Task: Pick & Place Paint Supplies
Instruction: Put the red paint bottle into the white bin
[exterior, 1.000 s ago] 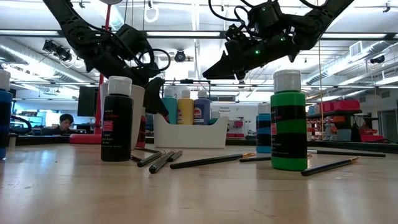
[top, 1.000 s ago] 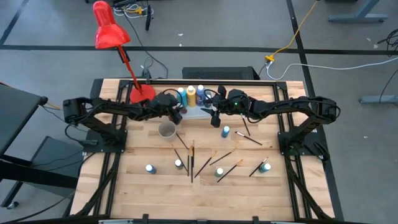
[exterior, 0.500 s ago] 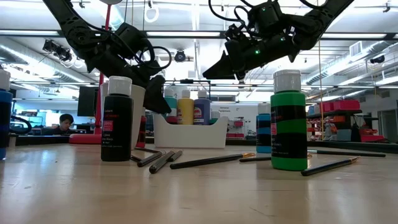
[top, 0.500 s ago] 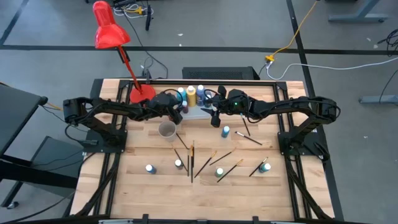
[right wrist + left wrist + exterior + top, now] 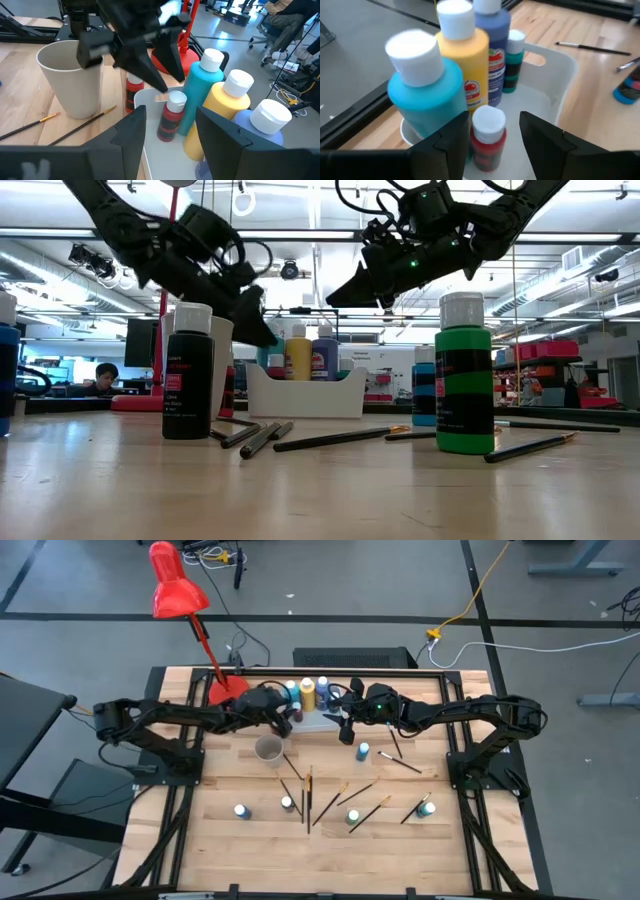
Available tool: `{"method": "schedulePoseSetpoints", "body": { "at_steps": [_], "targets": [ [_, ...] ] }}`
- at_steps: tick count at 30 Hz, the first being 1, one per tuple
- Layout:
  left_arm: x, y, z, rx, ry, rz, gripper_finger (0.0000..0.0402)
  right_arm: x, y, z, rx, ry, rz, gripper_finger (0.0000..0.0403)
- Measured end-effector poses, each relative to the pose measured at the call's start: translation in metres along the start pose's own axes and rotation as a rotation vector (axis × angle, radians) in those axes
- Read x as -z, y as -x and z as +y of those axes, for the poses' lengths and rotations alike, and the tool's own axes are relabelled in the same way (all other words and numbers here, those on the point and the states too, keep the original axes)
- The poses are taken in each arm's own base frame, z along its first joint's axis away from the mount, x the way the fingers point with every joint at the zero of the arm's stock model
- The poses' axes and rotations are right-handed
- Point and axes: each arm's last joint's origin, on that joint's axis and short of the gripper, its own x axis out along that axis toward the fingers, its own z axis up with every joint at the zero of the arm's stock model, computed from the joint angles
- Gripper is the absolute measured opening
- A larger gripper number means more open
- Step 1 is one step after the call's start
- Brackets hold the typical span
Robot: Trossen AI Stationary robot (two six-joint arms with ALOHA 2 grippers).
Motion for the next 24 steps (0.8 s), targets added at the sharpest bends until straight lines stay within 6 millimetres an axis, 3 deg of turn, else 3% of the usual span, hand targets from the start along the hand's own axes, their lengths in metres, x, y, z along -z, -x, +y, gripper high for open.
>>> {"method": "schedulePoseSetpoints", "body": {
  "at_steps": [7, 13, 17, 24],
  "targets": [
    [-0.014, 0.041, 0.0, 0.027, -0.073, 0.012, 0.0183, 0.004, 0.0, 0.001, -0.007, -0.003, 0.04, 0.0178],
    [-0.011, 0.067, 0.006, 0.022, -0.077, 0.096, 0.0183, 0.004, 0.0, 0.001, -0.007, -0.048, 0.045, 0.0178],
    [-0.002, 0.067, 0.007, 0.032, -0.056, 0.181, 0.0183, 0.004, 0.0, 0.001, -0.007, -0.047, 0.045, 0.0178],
    [0.014, 0.048, 0.003, 0.038, -0.038, 0.254, 0.0184, 0.005, 0.0, 0.001, -0.008, -0.047, 0.05, 0.0178]
  ]
}}
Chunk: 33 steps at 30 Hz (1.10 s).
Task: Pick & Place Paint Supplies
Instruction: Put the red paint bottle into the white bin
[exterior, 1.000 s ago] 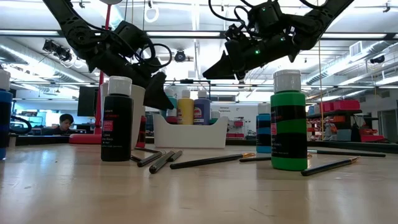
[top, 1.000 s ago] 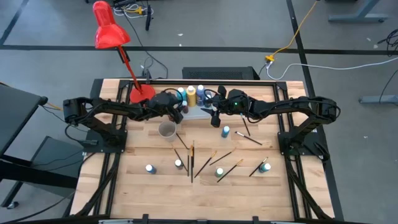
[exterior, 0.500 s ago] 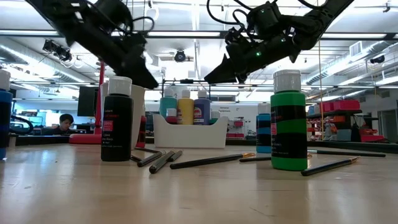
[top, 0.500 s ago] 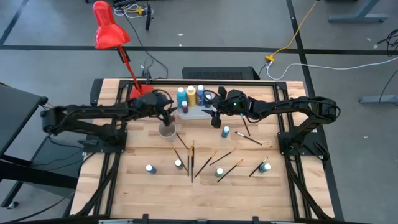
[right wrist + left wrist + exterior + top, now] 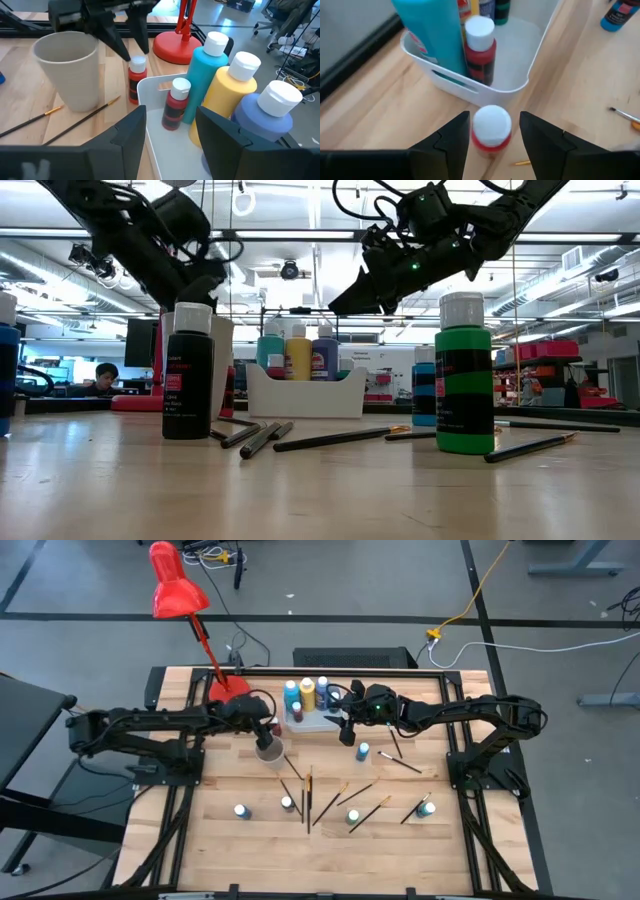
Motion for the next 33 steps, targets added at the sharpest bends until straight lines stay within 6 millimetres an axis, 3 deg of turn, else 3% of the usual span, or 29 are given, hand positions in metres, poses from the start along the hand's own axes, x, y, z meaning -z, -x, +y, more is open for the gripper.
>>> {"method": "schedulePoseSetpoints", "body": {
  "at_steps": [13, 22, 33],
  "targets": [
    [0.007, -0.02, -0.002, -0.032, -0.02, 0.058, 0.0183, 0.0, 0.0, 0.0, 0.0, 0.003, 0.0, 0.0178],
    [0.003, -0.021, -0.002, -0.032, -0.055, 0.015, 0.013, 0.0, 0.0, 0.0, 0.0, 0.003, 0.001, 0.0178],
    [0.003, -0.021, -0.001, -0.061, -0.049, 0.012, 0.0136, 0.0, 0.0, 0.0, 0.0, 0.003, 0.001, 0.0178]
  ]
}}
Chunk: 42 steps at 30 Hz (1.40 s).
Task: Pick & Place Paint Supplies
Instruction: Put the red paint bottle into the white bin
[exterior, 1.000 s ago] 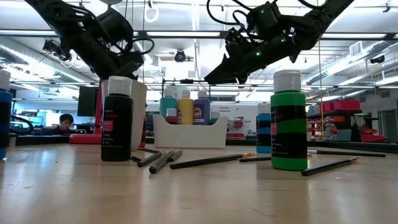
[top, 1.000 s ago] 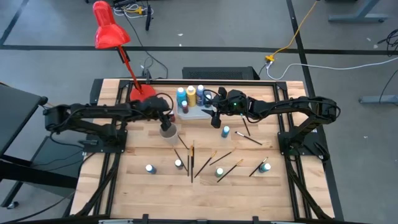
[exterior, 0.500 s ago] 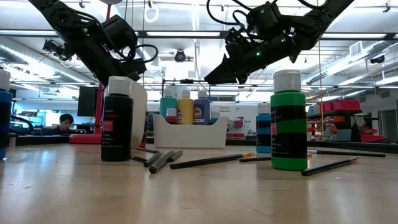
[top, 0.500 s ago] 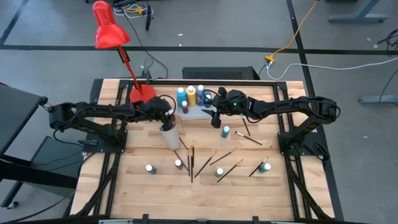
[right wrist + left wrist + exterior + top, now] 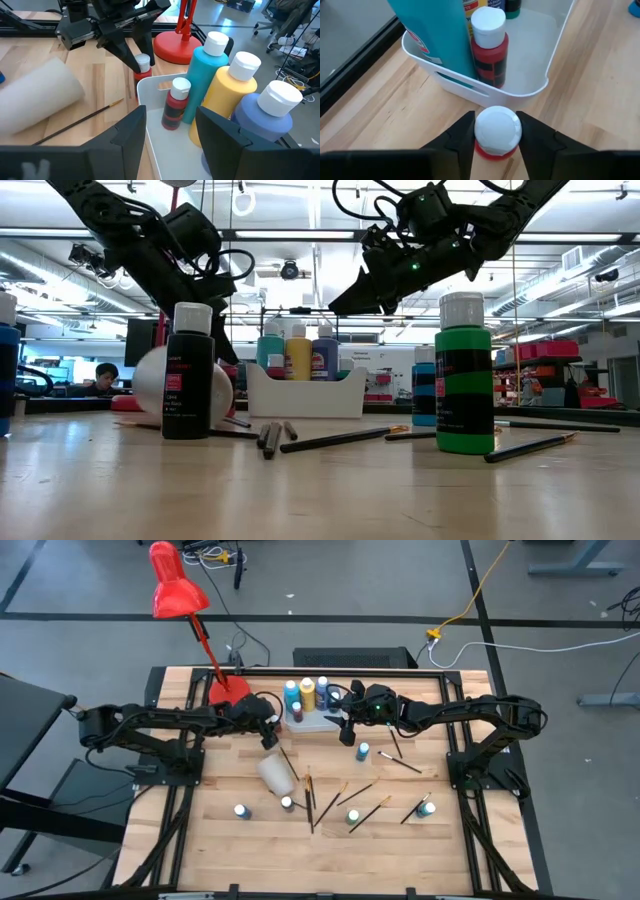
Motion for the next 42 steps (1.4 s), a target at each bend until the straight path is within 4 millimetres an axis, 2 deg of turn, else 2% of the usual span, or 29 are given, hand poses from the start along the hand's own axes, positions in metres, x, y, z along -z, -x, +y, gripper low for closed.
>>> {"method": "schedulePoseSetpoints", "body": {
  "at_steps": [4, 8, 18, 22, 25, 31, 35, 42],
  "targets": [
    [-0.002, 0.001, 0.0, 0.001, 0.018, 0.001, 0.0129, 0.0, 0.0, 0.0, 0.0, 0.0, 0.0, 0.0178],
    [-0.017, 0.005, -0.001, 0.02, 0.028, -0.042, 0.0129, 0.0, 0.0, 0.0, 0.0, 0.0, 0.0, 0.0178],
    [-0.072, 0.051, -0.006, -0.096, -0.02, -0.111, 0.0129, 0.002, 0.0, 0.0, -0.002, -0.005, 0.018, 0.0178],
    [-0.091, 0.063, -0.015, -0.026, -0.034, -0.214, 0.0129, 0.003, 0.0, 0.0, -0.004, -0.021, 0.029, 0.0178],
    [-0.093, 0.064, -0.02, 0.022, -0.034, -0.247, 0.0129, 0.003, 0.0, 0.001, -0.004, -0.028, 0.033, 0.0178],
    [-0.086, 0.052, -0.02, 0.001, -0.035, -0.225, 0.0129, 0.003, 0.0, 0.0, -0.004, -0.048, 0.033, 0.0178],
    [-0.074, 0.034, -0.023, -0.025, -0.043, -0.152, 0.013, 0.003, 0.0, 0.0, -0.004, -0.049, 0.032, 0.0178],
    [-0.068, 0.003, -0.028, -0.104, -0.077, -0.097, 0.013, 0.003, 0.0, 0.001, -0.004, -0.049, 0.032, 0.0178]
  ]
}}
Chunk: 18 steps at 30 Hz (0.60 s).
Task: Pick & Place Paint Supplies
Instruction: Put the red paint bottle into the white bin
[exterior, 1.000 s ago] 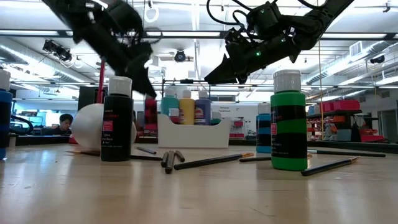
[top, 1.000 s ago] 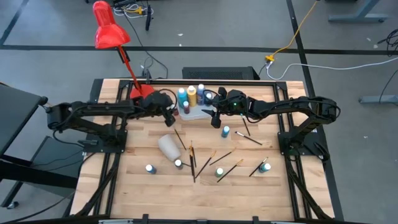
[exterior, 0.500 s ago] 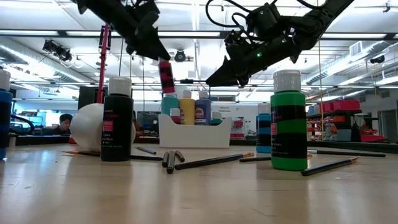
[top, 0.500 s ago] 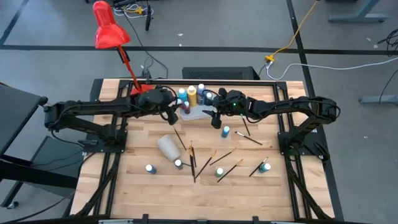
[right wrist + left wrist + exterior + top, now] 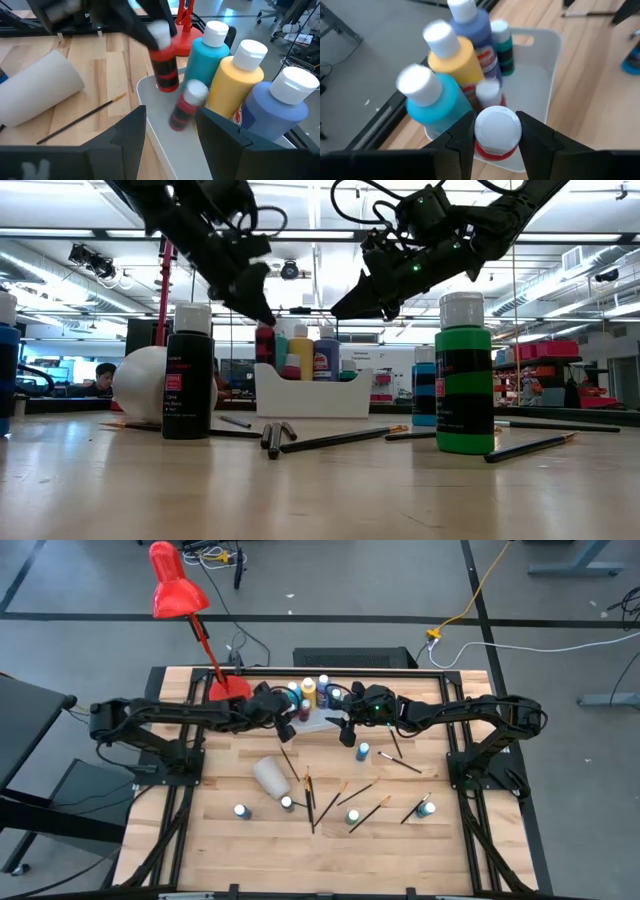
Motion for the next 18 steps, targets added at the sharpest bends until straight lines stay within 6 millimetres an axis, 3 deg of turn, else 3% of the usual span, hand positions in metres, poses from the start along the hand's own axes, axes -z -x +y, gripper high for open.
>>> {"method": "schedulePoseSetpoints", "body": {
  "at_steps": [9, 18],
  "targets": [
    [0.014, -0.028, -0.003, -0.039, -0.011, 0.09, 0.013, 0.001, 0.0, 0.0, 0.0, 0.0, 0.005, 0.0178],
    [0.018, -0.038, 0.01, -0.072, 0.01, 0.115, 0.0138, 0.0, 0.0, 0.0, 0.0, 0.0, 0.005, 0.0178]
  ]
}}
